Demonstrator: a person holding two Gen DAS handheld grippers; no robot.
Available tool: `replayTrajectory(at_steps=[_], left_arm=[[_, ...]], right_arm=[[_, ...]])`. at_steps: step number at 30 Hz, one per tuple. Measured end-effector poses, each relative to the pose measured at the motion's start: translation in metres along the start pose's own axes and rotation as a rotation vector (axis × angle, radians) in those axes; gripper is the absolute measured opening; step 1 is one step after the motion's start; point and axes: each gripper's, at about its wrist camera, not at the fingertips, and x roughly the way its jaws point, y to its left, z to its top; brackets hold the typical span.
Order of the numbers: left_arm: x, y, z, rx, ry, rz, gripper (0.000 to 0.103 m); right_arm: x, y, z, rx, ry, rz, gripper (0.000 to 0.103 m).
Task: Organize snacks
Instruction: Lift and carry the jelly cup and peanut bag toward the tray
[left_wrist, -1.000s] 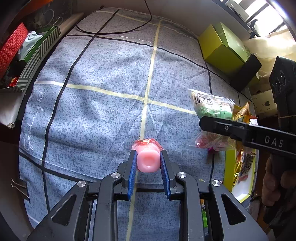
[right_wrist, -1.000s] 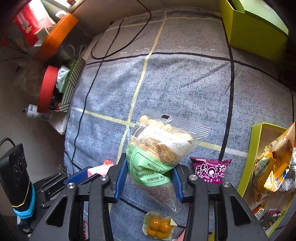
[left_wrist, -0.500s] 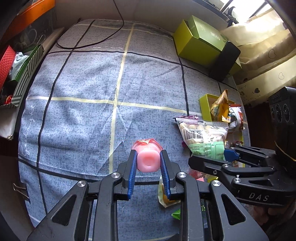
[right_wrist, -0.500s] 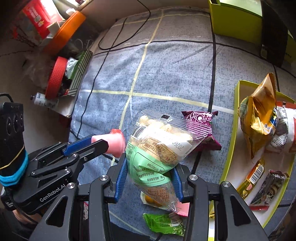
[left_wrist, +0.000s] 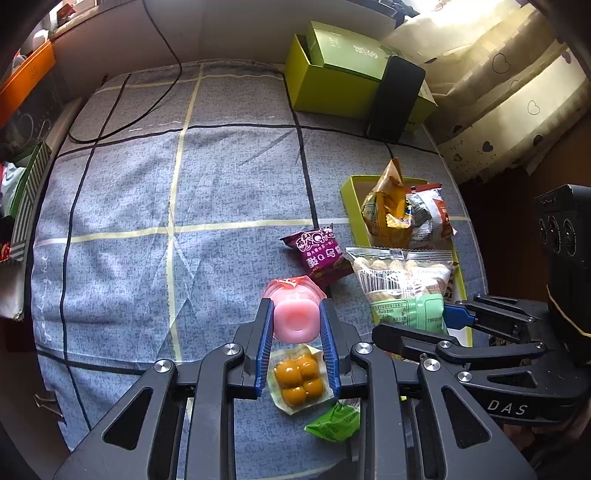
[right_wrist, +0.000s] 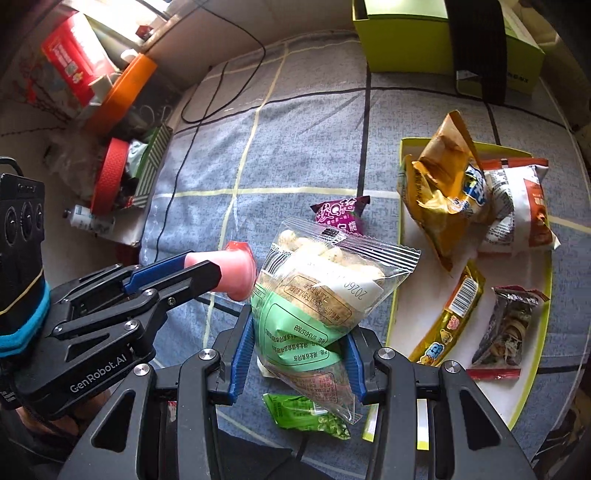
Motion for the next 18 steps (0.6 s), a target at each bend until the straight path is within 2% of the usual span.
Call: replayTrajectory(at_steps=[18], left_arm=[[0.012, -0.045, 0.005, 0.1, 0.034, -0.017, 0.026]], right_arm=[[-0.022, -0.037, -0.018, 0.079, -0.035, -0.01, 0.042]])
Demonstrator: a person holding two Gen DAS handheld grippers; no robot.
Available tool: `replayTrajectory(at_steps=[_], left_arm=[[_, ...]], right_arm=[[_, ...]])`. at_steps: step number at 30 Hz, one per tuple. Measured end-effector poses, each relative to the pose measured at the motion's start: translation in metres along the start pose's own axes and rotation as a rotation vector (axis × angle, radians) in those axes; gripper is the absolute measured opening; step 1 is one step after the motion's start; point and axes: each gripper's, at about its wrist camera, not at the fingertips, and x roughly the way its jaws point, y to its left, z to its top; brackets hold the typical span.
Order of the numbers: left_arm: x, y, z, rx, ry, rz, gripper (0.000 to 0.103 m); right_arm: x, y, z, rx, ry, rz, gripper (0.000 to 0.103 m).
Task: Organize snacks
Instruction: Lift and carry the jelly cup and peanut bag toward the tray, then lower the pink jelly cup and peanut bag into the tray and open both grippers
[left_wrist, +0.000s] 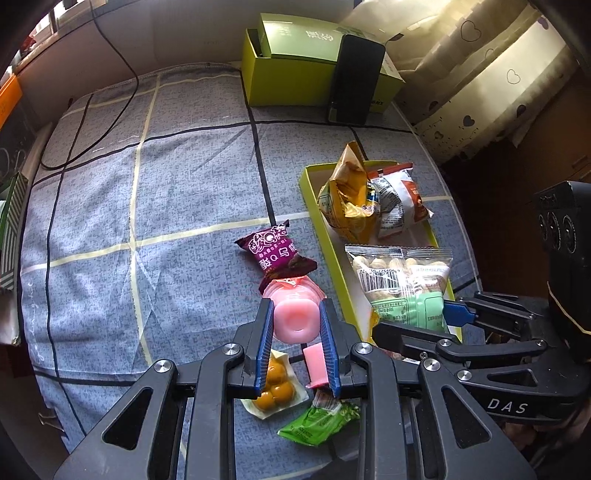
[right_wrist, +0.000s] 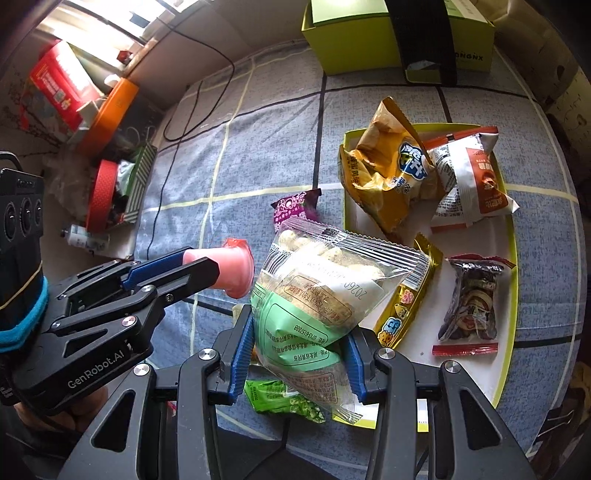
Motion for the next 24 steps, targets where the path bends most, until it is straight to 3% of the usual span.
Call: replayTrajectory(at_steps=[24], left_arm=[[0.035, -0.067, 0.003, 0.137, 0.096, -0.11, 0.026]], right_arm=[[-0.008, -0.075, -0.037, 0.154, 0.031, -0.081, 0.042]])
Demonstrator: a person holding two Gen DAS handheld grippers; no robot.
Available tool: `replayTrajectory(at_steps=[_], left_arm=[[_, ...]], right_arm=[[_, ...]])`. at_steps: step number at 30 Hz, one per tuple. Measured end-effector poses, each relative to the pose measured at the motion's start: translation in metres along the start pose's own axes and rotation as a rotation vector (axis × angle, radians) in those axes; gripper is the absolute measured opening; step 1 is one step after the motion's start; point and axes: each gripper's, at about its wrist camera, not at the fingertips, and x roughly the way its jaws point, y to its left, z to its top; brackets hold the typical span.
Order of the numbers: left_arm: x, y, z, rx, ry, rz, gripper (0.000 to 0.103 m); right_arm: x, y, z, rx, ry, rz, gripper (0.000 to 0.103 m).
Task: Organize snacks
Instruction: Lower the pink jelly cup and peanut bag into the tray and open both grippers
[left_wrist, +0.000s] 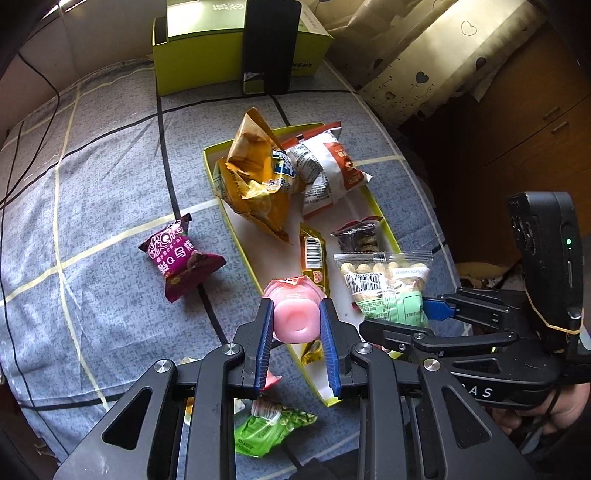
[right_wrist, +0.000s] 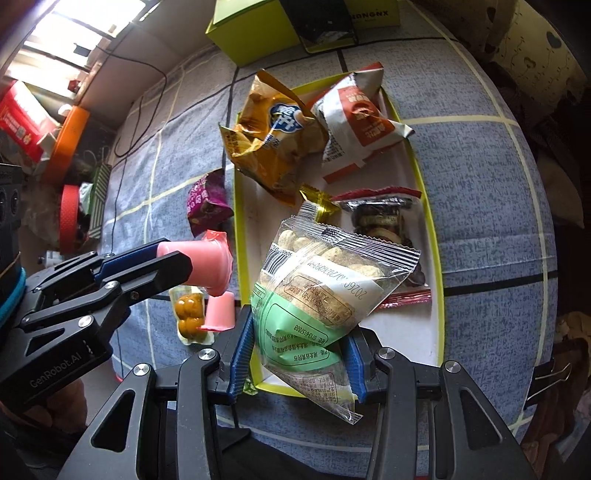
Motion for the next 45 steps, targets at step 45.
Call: replayTrajectory(at_steps=[45], left_arm=[[0.074, -0.04, -0.004, 0.055, 0.262, -0.119, 0.027]], right_arm=[[-0.019, -0.041, -0.002, 0.025, -0.024, -0.056, 0.027]])
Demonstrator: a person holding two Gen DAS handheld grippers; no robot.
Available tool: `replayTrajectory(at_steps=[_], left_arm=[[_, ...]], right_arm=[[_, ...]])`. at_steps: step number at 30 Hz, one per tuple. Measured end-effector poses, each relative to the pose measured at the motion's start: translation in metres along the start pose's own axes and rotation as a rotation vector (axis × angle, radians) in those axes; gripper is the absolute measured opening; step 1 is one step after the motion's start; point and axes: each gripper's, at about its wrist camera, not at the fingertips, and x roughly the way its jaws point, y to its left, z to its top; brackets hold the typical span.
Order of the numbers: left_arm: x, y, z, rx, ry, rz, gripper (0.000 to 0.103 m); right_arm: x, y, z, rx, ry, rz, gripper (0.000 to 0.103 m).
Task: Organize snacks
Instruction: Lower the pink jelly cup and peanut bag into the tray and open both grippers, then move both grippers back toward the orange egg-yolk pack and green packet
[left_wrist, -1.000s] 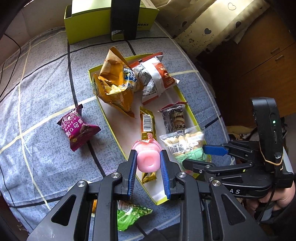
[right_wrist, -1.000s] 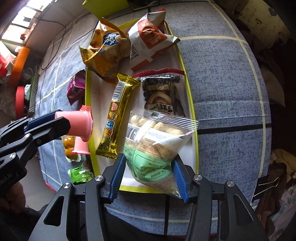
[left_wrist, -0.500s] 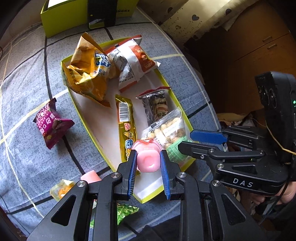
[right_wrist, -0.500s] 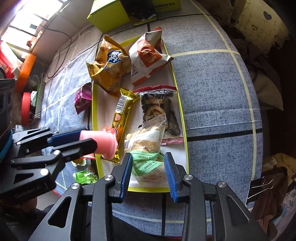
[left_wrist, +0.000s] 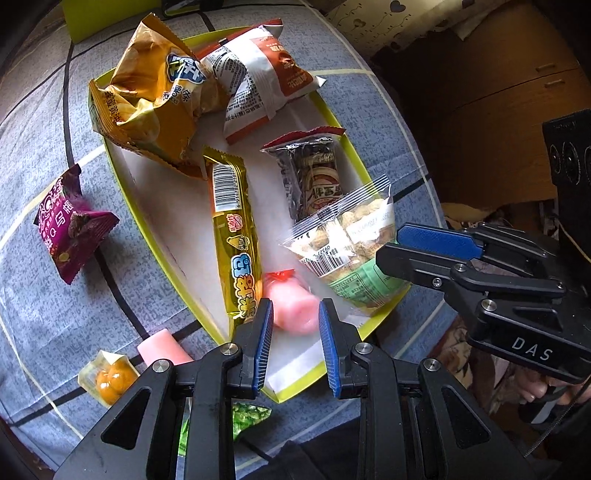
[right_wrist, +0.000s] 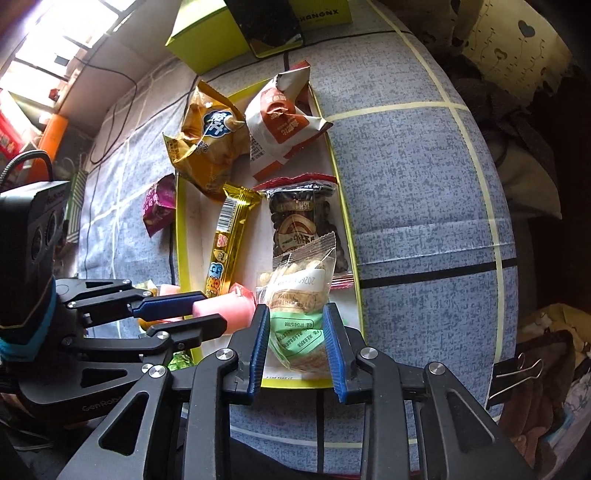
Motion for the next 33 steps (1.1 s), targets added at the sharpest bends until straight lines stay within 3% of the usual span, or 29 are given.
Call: replayTrajectory(at_steps=[10, 21, 33], left_arm=[[-0.024, 0.006, -0.001, -0.01, -0.069, -0.003, 0.027], [-0.063, 0.025, -0.013, -0.056, -0.207, 0.089, 0.027], [-0.082, 0.054, -0.032, -0.143, -0.275, 0.145, 0.027]], right_arm=[[-0.009, 0.012, 0.01, -0.023, -0.036, 0.014, 0.027], [-0.016, 0.04, 0.014, -0.098, -0.089, 0.004, 0.028], [-0.009, 0.073, 0.015, -0.164, -0.064, 0.022, 0.036]])
